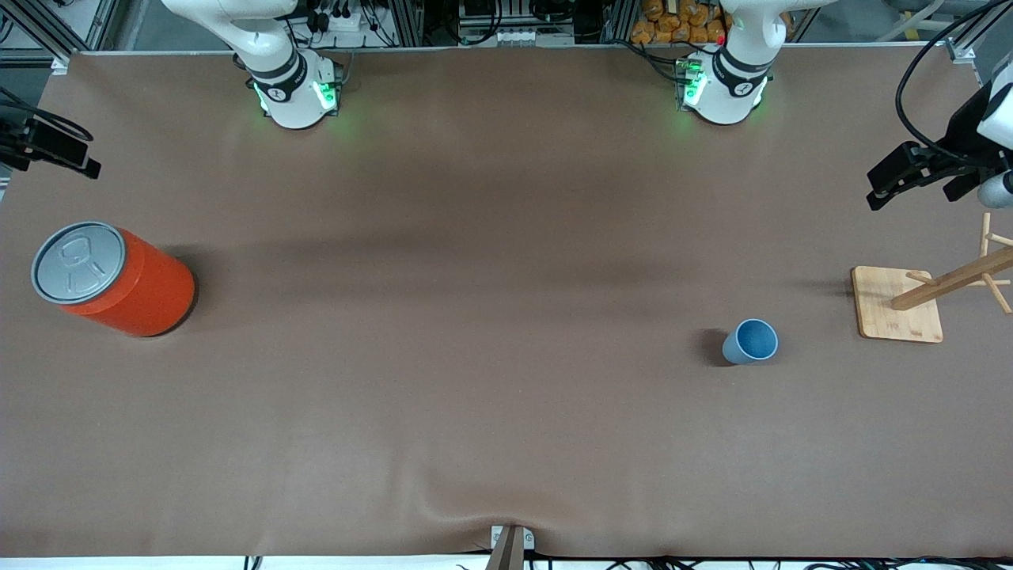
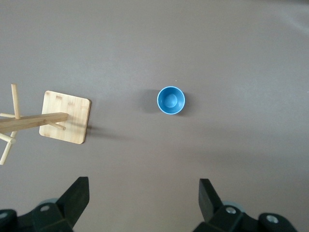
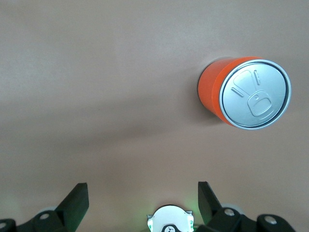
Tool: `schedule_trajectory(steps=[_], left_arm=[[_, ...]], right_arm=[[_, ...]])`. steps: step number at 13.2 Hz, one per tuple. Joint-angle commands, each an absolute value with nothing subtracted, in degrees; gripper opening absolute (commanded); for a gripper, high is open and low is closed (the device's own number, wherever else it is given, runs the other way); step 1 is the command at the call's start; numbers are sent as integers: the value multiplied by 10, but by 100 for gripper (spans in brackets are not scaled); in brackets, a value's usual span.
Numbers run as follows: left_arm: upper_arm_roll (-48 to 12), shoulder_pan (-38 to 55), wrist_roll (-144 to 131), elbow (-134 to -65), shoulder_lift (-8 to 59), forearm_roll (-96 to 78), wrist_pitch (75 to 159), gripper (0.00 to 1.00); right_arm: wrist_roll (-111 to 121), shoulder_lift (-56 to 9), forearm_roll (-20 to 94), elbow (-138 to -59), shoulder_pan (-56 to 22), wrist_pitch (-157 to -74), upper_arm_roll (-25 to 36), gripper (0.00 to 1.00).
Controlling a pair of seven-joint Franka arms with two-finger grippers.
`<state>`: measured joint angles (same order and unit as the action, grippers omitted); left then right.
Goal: Flip cup
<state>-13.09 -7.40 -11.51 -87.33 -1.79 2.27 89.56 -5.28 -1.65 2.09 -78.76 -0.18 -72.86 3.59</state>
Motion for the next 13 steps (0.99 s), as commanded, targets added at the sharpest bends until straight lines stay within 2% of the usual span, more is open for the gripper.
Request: schedule_trajectory(steps=[1,8,13], left_arm=[[-134,-74,-120,-866,-20,25,885,100],[-136,-71,-121,-870,-22,25,864,100],[-163,-72,-121,-875,-28,25,845,100]], right_arm=[[-63,-14,27,-787,-7,-724,39,100],[-63,-14,27,-787,-7,-724,39,100],[-63,-14,27,-787,-7,-724,39,100]])
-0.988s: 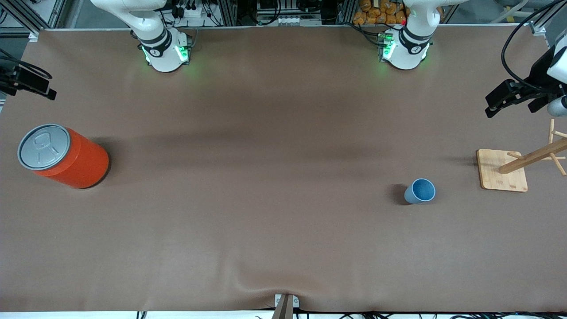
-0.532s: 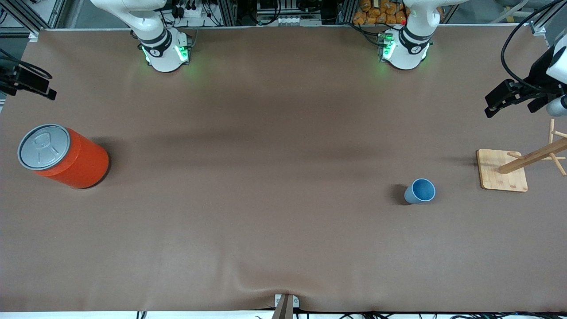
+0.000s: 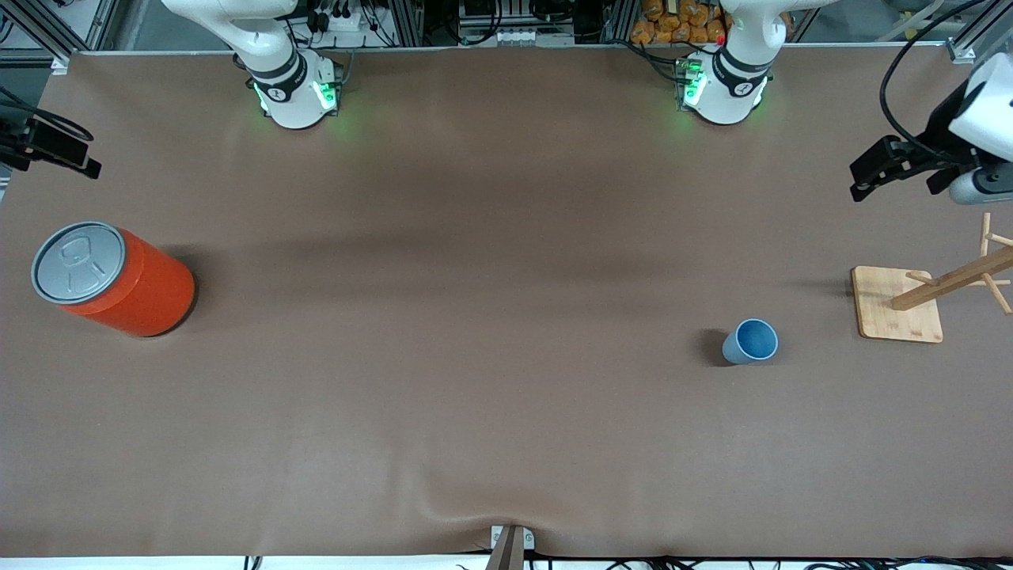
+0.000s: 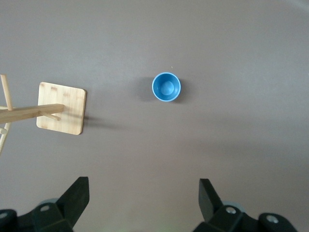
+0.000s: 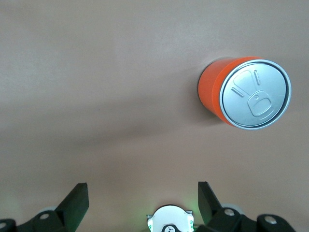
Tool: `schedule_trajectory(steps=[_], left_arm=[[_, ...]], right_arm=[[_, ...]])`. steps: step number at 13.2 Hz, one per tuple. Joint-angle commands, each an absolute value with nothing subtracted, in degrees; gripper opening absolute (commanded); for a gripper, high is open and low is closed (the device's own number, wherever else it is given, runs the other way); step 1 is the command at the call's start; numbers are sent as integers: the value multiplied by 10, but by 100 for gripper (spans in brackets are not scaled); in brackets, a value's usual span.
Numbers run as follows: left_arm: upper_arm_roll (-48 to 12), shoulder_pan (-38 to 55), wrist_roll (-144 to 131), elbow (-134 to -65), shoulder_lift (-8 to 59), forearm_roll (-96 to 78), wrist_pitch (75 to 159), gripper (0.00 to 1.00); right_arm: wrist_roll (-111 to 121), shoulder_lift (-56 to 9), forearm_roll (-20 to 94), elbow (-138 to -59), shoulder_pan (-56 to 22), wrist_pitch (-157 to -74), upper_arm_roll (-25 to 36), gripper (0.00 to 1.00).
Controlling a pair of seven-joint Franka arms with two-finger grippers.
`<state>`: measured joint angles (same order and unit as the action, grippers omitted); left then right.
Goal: Flip cup
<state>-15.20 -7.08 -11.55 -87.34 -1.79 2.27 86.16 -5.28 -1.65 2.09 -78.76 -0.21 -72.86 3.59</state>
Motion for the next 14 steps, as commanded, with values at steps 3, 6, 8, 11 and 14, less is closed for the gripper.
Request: schedule_trajectory(steps=[3,6,8,11,14], left_arm=[[-168,-76,-110,-869,-27,24,842,100],[-166,-77,-109,-865,-23,24,843,100],[-164,-79,-98,-868,-12,24,845,100],[-164,-77,-94,-874,26,24,880,100],[-163,-78,-93,-865,29,25,880,100]], right_arm=[[-63,-14,27,-787,-7,-724,39,100],[-63,-14,27,-787,-9,-724,39,100],[-63,-14,27,-787,-10,-724,39,100],[-63,-14,26,-787,-11,-724,39,100],[-63,-14,27,-787,-11,-723,39,100]])
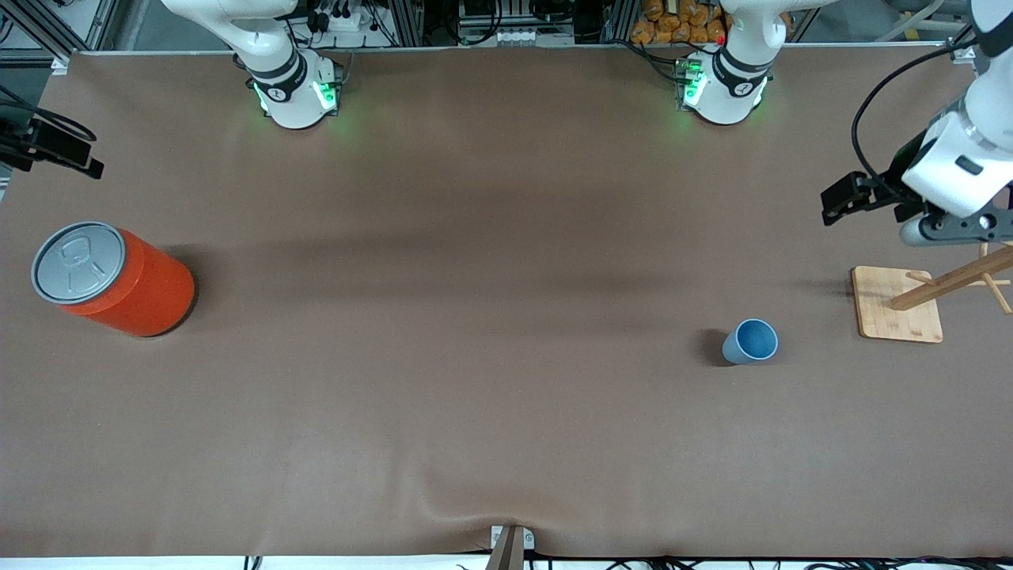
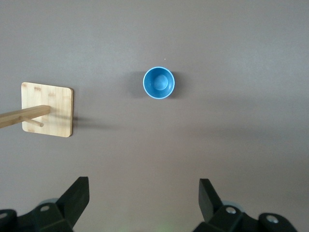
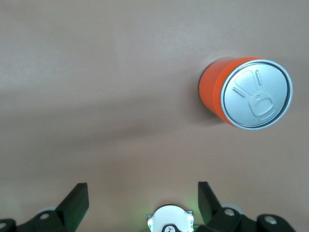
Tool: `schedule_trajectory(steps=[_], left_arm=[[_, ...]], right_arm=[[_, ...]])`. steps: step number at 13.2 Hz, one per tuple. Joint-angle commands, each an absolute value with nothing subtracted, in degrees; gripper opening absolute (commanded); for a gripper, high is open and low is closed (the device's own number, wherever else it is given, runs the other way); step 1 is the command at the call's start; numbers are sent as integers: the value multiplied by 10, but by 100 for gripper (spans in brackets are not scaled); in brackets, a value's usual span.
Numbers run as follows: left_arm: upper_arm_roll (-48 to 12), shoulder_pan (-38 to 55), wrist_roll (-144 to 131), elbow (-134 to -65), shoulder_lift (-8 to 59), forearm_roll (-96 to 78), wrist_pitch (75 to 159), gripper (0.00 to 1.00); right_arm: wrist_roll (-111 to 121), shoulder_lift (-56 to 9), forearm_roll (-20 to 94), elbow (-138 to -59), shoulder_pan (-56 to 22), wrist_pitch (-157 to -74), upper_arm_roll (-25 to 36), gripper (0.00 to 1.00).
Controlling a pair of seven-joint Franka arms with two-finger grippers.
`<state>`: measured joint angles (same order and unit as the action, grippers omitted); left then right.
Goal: Flip cup
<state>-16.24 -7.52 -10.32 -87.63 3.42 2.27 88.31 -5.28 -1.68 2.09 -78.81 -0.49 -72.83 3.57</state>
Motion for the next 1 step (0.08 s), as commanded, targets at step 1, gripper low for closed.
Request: schedule_trajectory(steps=[1], left_arm=[[-163,-78,-94,-858,25,26,880,100]], right_arm=[[-63,-14,27,-787,-11,-724,39,100]])
